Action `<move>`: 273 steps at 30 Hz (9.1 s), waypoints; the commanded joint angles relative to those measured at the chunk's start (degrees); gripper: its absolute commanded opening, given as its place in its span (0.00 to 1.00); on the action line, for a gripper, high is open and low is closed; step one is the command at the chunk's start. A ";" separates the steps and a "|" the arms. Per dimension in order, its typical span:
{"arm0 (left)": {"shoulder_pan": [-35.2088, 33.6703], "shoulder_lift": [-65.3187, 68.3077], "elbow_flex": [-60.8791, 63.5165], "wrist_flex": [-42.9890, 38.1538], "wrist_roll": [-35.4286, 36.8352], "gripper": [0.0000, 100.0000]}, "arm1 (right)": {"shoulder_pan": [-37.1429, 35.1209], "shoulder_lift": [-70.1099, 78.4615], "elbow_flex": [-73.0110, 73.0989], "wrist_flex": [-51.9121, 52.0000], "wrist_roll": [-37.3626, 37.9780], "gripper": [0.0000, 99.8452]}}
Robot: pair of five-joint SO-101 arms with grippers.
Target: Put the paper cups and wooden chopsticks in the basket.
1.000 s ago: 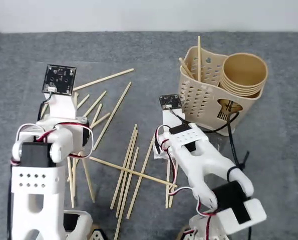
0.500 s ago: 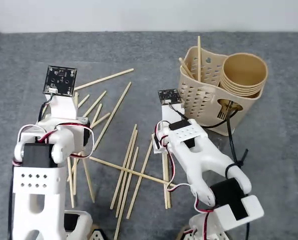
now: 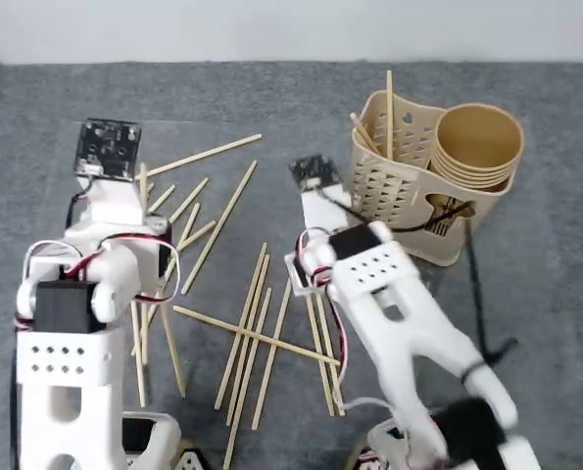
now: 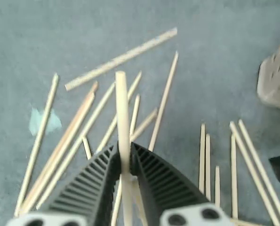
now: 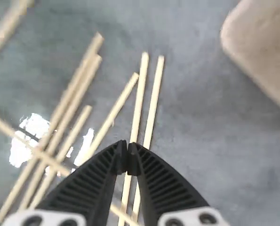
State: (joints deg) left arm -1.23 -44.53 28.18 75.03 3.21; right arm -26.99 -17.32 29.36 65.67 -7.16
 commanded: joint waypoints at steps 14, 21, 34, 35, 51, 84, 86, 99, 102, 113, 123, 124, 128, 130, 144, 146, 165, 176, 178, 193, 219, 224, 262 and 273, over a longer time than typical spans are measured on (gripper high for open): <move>0.35 -1.41 -9.89 1.85 -0.35 0.01 | 6.02 -14.20 -22.07 16.75 7.30 0.01; 0.26 -1.41 -9.80 2.64 -0.09 0.01 | 3.30 -8.48 -7.03 14.55 2.29 0.18; -0.09 -1.49 -9.27 9.41 -0.44 0.01 | -3.21 8.75 9.49 -12.79 0.88 0.22; -0.09 -1.49 -9.01 9.41 -0.44 0.01 | -3.21 10.15 9.49 -13.67 0.88 0.22; 0.00 -1.49 -6.81 9.05 -0.53 0.01 | -2.33 20.62 6.51 -16.13 1.41 0.01; 0.00 -1.49 -6.81 8.97 -0.35 0.01 | 12.70 -24.22 -25.05 -3.12 10.29 0.01; 0.00 -1.49 -6.81 8.62 -0.35 0.01 | 14.02 -24.04 -25.05 -9.19 10.37 0.01; 0.35 -1.49 -6.81 8.62 -0.44 0.01 | 21.32 -23.52 -7.74 -53.76 10.46 0.01; 0.35 -1.49 -6.73 8.62 -0.44 0.01 | 22.37 -23.52 1.05 -64.13 12.40 0.01; 0.44 -1.49 -6.73 8.70 -0.26 0.01 | 22.55 -19.21 13.45 -78.55 18.20 0.04; 0.44 -1.41 -10.59 7.30 -0.09 0.01 | 22.11 -27.12 13.89 -59.21 16.09 0.23; 0.44 -1.41 -11.56 6.95 -0.09 0.01 | 22.11 -28.79 13.98 -55.34 14.33 0.21; 1.14 -0.97 -14.37 3.87 -0.26 0.01 | 21.49 -35.03 14.15 -38.11 9.41 0.13; 2.73 -1.05 -14.37 1.93 -0.35 0.01 | 19.56 -37.93 15.21 -30.99 9.23 0.09; 18.11 -0.79 -14.20 -25.76 -0.09 0.01 | 8.40 -60.00 51.34 -35.47 8.79 0.01; 20.40 -0.79 -14.20 -30.68 -0.09 0.01 | 8.40 -62.90 54.77 -36.26 8.79 0.01; 35.52 22.95 -14.73 -73.76 -0.09 0.01 | 5.67 -83.56 67.25 -30.20 8.70 0.01; 35.87 40.88 -27.65 -75.87 0.00 0.01 | 5.85 -83.91 67.25 -29.93 8.70 0.01; 35.96 42.11 -27.65 -75.69 0.00 0.01 | 5.85 -83.91 67.25 -29.85 8.70 0.01; 33.14 37.36 -36.26 -46.42 6.86 0.10 | 5.93 -84.44 67.25 -28.26 8.79 0.01; 5.98 19.96 -36.79 8.70 -4.13 0.09 | 6.02 -83.91 64.62 -25.71 5.89 0.01; 0.97 19.69 -36.70 17.93 -8.35 0.09 | 6.02 -83.82 54.33 -15.43 2.99 0.01; -22.24 19.60 5.58 -7.65 -3.34 0.07 | -14.46 5.23 -5.63 6.81 -9.32 0.30; -22.24 19.60 9.54 -10.81 0.09 0.07 | -19.38 27.47 -25.41 9.27 -14.07 0.30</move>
State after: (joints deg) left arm -23.21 -22.81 38.11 65.45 1.63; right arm -45.01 7.91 9.41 74.81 -19.56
